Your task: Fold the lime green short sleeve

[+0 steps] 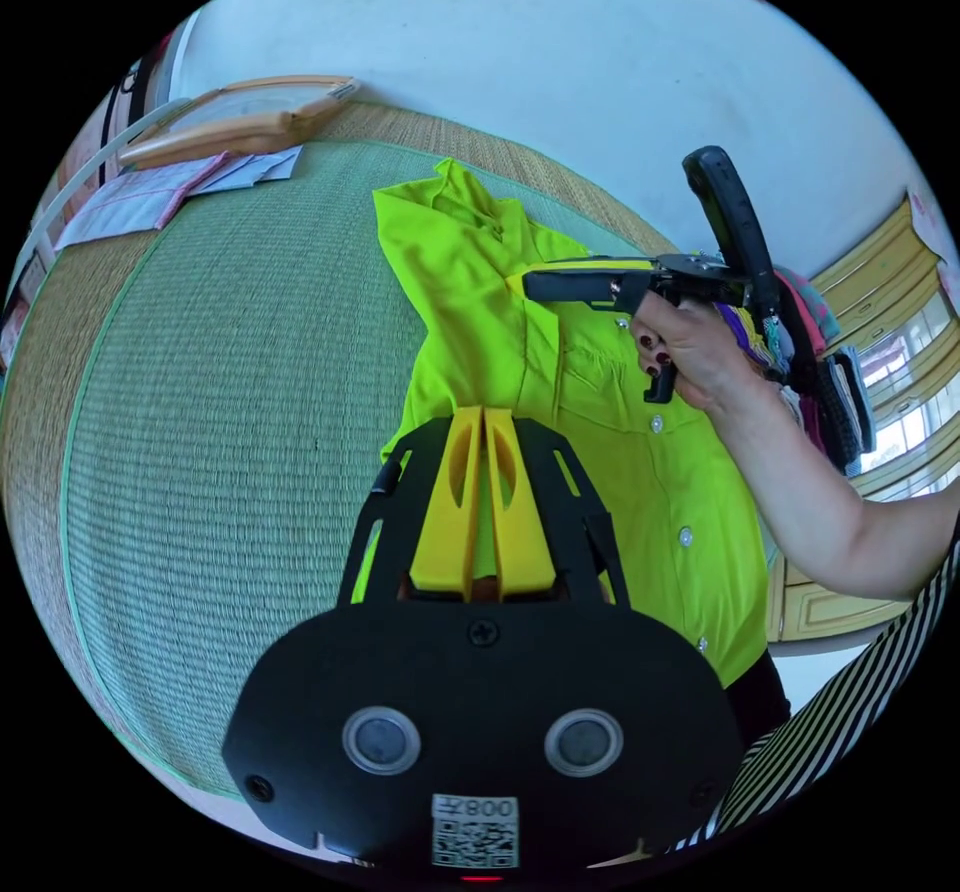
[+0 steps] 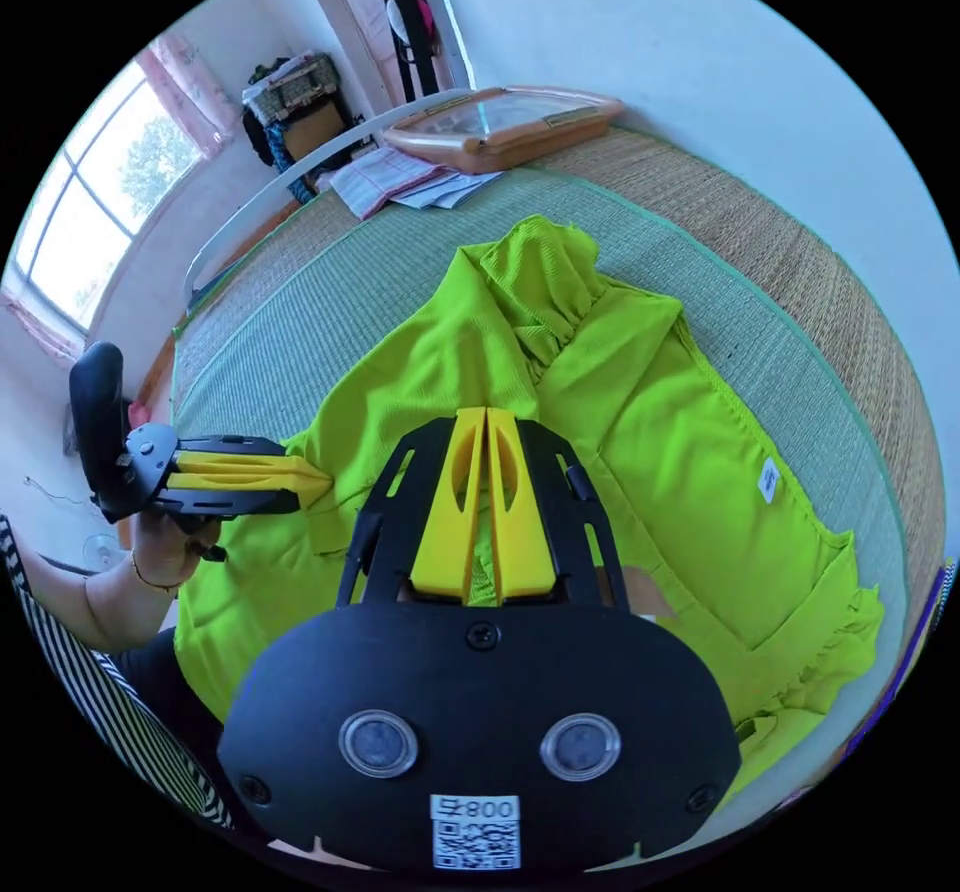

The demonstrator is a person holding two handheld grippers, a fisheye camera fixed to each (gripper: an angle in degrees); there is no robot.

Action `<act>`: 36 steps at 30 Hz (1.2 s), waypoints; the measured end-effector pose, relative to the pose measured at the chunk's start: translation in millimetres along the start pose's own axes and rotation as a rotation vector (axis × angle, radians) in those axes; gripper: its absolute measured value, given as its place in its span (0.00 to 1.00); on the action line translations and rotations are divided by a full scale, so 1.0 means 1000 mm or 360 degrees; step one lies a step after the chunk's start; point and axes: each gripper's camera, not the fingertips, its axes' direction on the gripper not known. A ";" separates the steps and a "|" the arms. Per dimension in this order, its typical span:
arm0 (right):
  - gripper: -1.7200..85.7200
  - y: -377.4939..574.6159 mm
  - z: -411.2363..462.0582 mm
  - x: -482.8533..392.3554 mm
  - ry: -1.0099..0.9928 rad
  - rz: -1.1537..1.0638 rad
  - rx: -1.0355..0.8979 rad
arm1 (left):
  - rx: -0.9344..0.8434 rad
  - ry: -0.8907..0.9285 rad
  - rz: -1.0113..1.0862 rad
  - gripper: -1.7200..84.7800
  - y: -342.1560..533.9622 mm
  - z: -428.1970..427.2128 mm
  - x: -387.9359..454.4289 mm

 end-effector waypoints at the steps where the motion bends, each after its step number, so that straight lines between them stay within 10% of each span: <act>1: 0.02 0.002 0.001 0.001 -0.0017 0.0014 -0.0007 | -0.0001 0.0004 -0.0002 0.02 -0.002 0.002 0.000; 36: 0.03 0.409 -0.048 0.091 0.0363 0.1056 0.0160 | -0.0078 -0.0152 0.0168 0.02 -0.049 0.074 0.038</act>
